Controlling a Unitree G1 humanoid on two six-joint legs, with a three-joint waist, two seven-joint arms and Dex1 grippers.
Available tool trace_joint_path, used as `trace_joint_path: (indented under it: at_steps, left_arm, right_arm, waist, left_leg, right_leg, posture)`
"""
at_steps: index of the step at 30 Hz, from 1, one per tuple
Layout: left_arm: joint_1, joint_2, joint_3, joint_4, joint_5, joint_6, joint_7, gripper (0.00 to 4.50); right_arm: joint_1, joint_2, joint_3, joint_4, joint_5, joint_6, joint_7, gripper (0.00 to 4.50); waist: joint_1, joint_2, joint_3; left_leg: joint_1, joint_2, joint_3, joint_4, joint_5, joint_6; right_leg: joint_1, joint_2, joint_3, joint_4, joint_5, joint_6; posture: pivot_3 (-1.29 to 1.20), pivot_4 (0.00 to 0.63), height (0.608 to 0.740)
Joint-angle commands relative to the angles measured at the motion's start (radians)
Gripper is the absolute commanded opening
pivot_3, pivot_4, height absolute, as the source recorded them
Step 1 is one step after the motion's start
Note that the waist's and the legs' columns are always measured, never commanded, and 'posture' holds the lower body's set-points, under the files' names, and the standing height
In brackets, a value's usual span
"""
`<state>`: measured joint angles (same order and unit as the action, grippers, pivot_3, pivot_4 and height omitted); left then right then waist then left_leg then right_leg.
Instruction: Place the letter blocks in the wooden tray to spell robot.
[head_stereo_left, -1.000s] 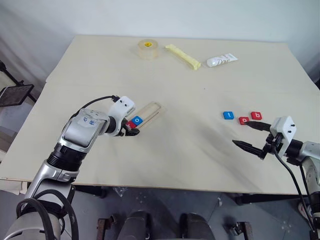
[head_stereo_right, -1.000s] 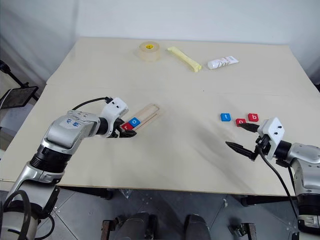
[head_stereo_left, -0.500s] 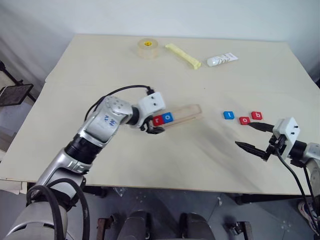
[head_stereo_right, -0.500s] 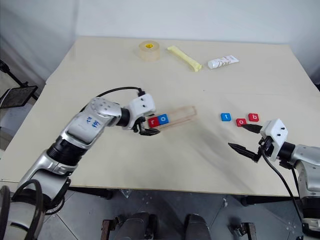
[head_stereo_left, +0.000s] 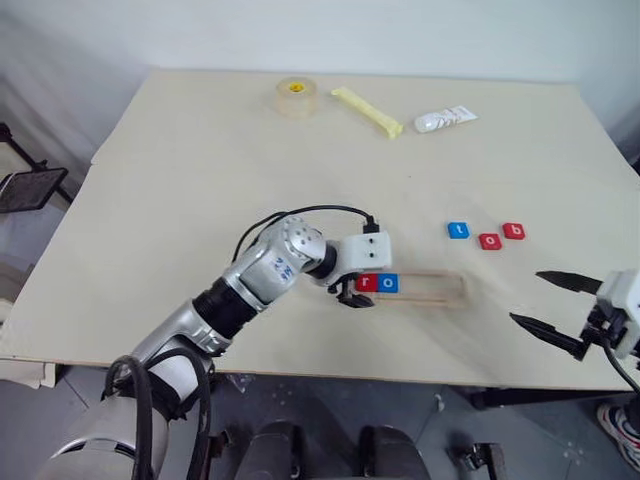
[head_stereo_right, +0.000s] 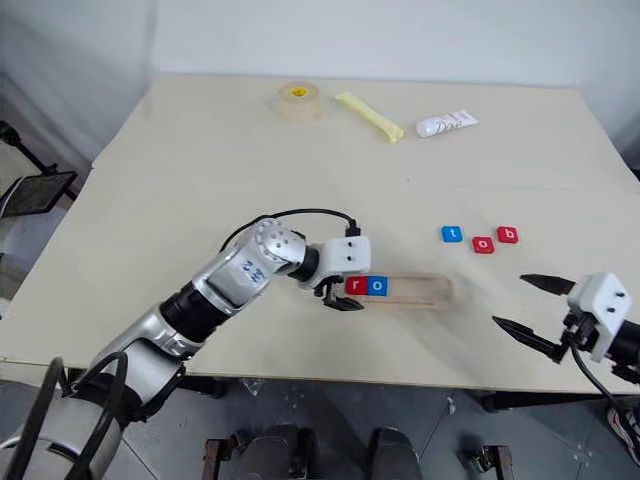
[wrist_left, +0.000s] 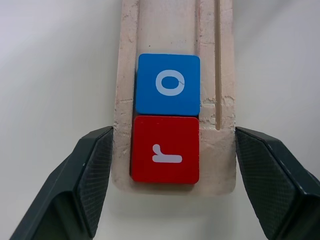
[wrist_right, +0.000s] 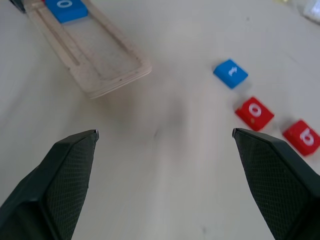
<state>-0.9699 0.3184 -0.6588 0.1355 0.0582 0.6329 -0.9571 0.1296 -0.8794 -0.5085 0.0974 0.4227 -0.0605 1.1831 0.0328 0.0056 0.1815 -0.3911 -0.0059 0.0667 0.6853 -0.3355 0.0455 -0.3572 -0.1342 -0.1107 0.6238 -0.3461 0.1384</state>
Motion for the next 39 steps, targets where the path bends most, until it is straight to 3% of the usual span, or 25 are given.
trace_joint_path:
  at_steps: [1, 12, 13, 15, 22, 26, 31, 39]
  left_arm:
    - [-0.017, -0.024, -0.004, -0.007, 0.026, 0.000, -0.005, 3.39]
    - [-0.008, -0.052, -0.021, 0.021, 0.095, -0.006, -0.008, 3.39]
    - [-0.008, -0.056, -0.017, 0.024, 0.097, -0.003, -0.003, 4.12]
    - [-0.009, -0.067, -0.007, 0.029, 0.097, 0.005, 0.006, 4.47]
    - [-0.015, -0.048, 0.052, -0.024, 0.081, 0.023, 0.003, 4.47]
    - [-0.011, 0.004, 0.182, -0.090, -0.004, -0.008, -0.033, 4.47]
    - [0.042, 0.029, 0.487, -0.025, -0.241, -0.250, -0.097, 4.47]
    - [0.170, 0.109, 0.622, 0.055, -0.378, -0.542, -0.292, 4.47]
  right_arm:
    - [0.049, 0.019, -0.064, -0.068, 0.032, 0.006, -0.030, 4.50]
    - [0.101, 0.042, -0.083, -0.121, 0.040, 0.016, -0.079, 4.50]
    - [0.099, 0.041, -0.081, -0.122, 0.040, 0.016, -0.082, 4.50]
    - [0.091, 0.039, -0.074, -0.117, 0.039, 0.017, -0.086, 4.50]
    - [0.054, 0.026, -0.060, -0.106, 0.039, 0.026, -0.087, 4.50]
    - [0.035, 0.017, -0.064, -0.124, 0.050, 0.053, -0.088, 4.50]
    - [-0.004, 0.038, -0.042, -0.138, 0.038, 0.123, -0.165, 4.50]
    - [-0.088, 0.121, -0.010, -0.127, -0.025, 0.209, -0.409, 4.50]
  waist:
    - [0.000, 0.000, 0.000]
    - [-0.004, 0.000, 0.000]
    - [-0.004, 0.000, 0.000]
    - [-0.003, 0.000, 0.000]
    - [-0.004, 0.000, 0.000]
    - [-0.006, 0.000, 0.000]
    - [-0.008, 0.000, 0.000]
    - [-0.007, 0.000, 0.000]
  left_leg:
    - [0.000, 0.000, 0.000, 0.000, 0.000, 0.000]
    - [0.001, 0.000, 0.001, 0.000, 0.001, 0.000]
    - [0.001, 0.000, 0.001, 0.000, 0.001, 0.000]
    - [0.001, 0.000, 0.001, 0.000, 0.001, 0.000]
    - [0.001, 0.000, 0.000, 0.000, 0.001, 0.000]
    - [0.001, 0.001, 0.000, 0.000, 0.001, 0.000]
    - [0.001, 0.001, 0.000, 0.001, 0.001, 0.000]
    - [0.001, 0.000, -0.001, 0.001, 0.001, 0.000]
  right_leg:
    - [0.000, 0.000, 0.000, 0.000, 0.000, 0.000]
    - [0.001, 0.000, 0.001, -0.001, 0.000, 0.000]
    - [0.001, 0.000, 0.001, -0.001, 0.000, 0.000]
    - [0.001, 0.000, 0.001, -0.001, 0.000, 0.000]
    - [0.001, 0.000, 0.001, -0.001, 0.000, 0.000]
    - [0.001, 0.000, 0.001, -0.001, 0.000, 0.000]
    - [0.001, 0.000, 0.000, 0.000, 0.000, 0.000]
    - [0.001, -0.001, -0.001, 0.002, 0.000, 0.000]
  posture:
    - [0.00, 0.150, 0.740]
    - [0.00, 0.150, 0.740]
    - [0.00, 0.150, 0.740]
    - [0.00, 0.150, 0.740]
    - [0.00, 0.150, 0.740]
    - [0.00, 0.150, 0.740]
    - [0.00, 0.150, 0.740]
    - [0.00, 0.150, 0.740]
